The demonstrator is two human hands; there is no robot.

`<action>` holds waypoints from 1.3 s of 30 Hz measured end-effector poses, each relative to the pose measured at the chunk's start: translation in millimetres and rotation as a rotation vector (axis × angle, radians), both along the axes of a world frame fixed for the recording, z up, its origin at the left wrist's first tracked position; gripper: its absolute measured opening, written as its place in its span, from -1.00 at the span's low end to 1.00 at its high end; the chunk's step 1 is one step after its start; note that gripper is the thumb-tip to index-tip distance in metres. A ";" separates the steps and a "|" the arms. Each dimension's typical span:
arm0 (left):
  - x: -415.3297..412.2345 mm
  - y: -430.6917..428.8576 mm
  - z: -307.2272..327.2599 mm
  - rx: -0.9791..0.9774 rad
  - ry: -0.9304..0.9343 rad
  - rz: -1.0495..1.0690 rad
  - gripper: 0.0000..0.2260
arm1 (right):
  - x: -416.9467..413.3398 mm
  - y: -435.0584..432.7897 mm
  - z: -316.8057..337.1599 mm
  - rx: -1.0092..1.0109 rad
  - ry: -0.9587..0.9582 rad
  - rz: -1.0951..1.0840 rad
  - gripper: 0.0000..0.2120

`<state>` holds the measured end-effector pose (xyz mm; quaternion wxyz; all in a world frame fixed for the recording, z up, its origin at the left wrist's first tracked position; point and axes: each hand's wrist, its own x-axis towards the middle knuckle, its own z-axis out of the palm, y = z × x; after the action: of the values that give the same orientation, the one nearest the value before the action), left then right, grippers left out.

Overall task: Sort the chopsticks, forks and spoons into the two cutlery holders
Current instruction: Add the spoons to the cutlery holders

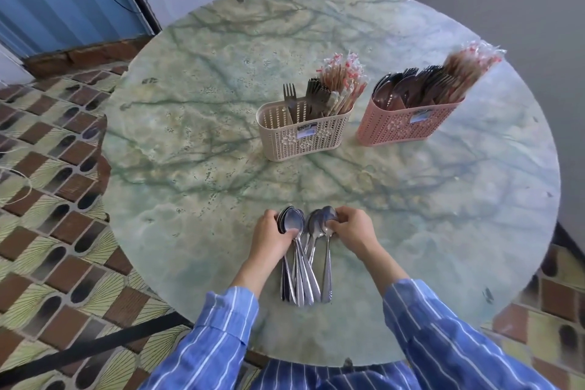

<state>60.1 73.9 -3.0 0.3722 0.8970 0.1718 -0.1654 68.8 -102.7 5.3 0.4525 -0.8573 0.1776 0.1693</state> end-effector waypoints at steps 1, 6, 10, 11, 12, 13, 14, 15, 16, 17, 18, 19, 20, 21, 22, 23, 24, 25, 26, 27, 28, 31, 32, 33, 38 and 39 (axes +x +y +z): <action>-0.2 0.0 -0.8 -0.001 -0.006 -0.001 -0.56 | 0.8 -2.9 -0.4 0.005 0.007 -0.014 -0.95; -4.4 0.5 -2.1 0.061 -0.064 0.011 -0.51 | 2.9 -19.9 -2.5 0.123 0.023 -0.134 -0.84; -3.3 -7.6 9.9 0.185 -0.278 -0.004 -0.46 | 7.9 -38.8 9.3 0.241 -0.036 -0.215 -0.78; -0.7 -13.6 15.6 0.147 -0.334 -0.022 -0.52 | 10.4 -43.7 13.8 0.253 -0.070 -0.223 -0.77; 3.0 -21.4 21.7 0.080 -0.379 -0.048 -0.60 | 13.9 -49.0 20.0 0.266 -0.104 -0.227 -0.78; 7.5 -30.9 28.3 -0.012 -0.395 -0.072 -0.67 | 18.1 -54.3 27.8 0.286 -0.137 -0.228 -0.78; 12.5 -41.7 35.1 -0.118 -0.377 -0.097 -0.72 | 23.4 -59.9 36.8 0.316 -0.174 -0.225 -0.79; 18.0 -54.1 43.0 -0.212 -0.341 -0.127 -0.73 | 29.9 -65.5 47.2 0.348 -0.219 -0.216 -0.78; 24.3 -67.1 50.3 -0.279 -0.306 -0.159 -0.71 | 37.2 -71.0 58.9 0.379 -0.273 -0.203 -0.78; 31.2 -80.4 56.9 -0.318 -0.284 -0.188 -0.67 | 45.0 -76.1 71.9 0.408 -0.332 -0.192 -0.77; 39.2 -93.8 63.6 -0.339 -0.279 -0.208 -0.66 | 53.5 -81.1 86.0 0.438 -0.390 -0.187 -0.77; 48.0 -107.0 71.2 -0.353 -0.296 -0.210 -0.67 | 62.5 -86.4 99.8 0.466 -0.445 -0.187 -0.76; 57.9 -119.0 79.3 -0.359 -0.327 -0.200 -0.70 | 71.7 -92.1 113.4 0.490 -0.497 -0.185 -0.75; 68.5 -130.4 86.7 -0.366 -0.372 -0.186 -0.74 | 81.3 -98.1 126.0 0.508 -0.546 -0.177 -0.74; 79.9 -140.8 94.1 -0.368 -0.424 -0.176 -0.78 | 91.3 -104.8 137.2 0.517 -0.594 -0.165 -0.73; 92.4 -151.0 101.9 -0.358 -0.481 -0.174 -0.80 | 101.7 -111.7 147.4 0.512 -0.638 -0.150 -0.73; 105.0 -159.9 110.1 -0.339 -0.542 -0.176 -0.80 | 111.6 -118.1 156.7 0.496 -0.677 -0.140 -0.74; 118.0 -169.1 118.2 -0.320 -0.600 -0.172 -0.80 | 122.1 -124.6 165.1 0.469 -0.711 -0.135 -0.76; 132.1 -177.4 125.4 -0.307 -0.653 -0.158 -0.80 | 132.2 -130.4 172.7 0.446 -0.744 -0.130 -0.76; 145.9 -185.0 130.7 -0.292 -0.708 -0.138 -0.80 | 142.1 -135.4 179.1 0.427 -0.779 -0.121 -0.76; 159.9 -191.8 133.4 -0.273 -0.759 -0.110 -0.80 | 151.5 -140.0 184.1 0.413 -0.816 -0.105 -0.76; 192.6 -206.4 129.4 -0.226 -0.818 -0.030 -0.81 | 174.2 -148.0 186.6 0.353 -0.894 -0.022 -0.81; 198.8 -209.3 125.0 -0.199 -0.830 -0.015 -0.82 | 179.6 -149.4 182.1 0.325 -0.908 0.004 -0.81; 202.1 -211.4 120.7 -0.169 -0.843 -0.007 -0.84 | 183.9 -150.0 175.0 0.291 -0.926 0.027 -0.80; 192.2 -218.3 98.7 -0.121 -0.835 -0.010 -0.87 | 190.7 -153.0 121.7 0.092 -0.965 0.126 -0.85; 188.6 -217.8 93.7 -0.139 -0.837 -0.002 -0.87 | 190.4 -153.3 112.9 0.077 -0.955 0.133 -0.85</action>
<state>248.7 -143.8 90.7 0.4692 0.8597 -0.0064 0.2017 259.2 -256.0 118.2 0.5031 -0.8313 -0.1118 -0.2084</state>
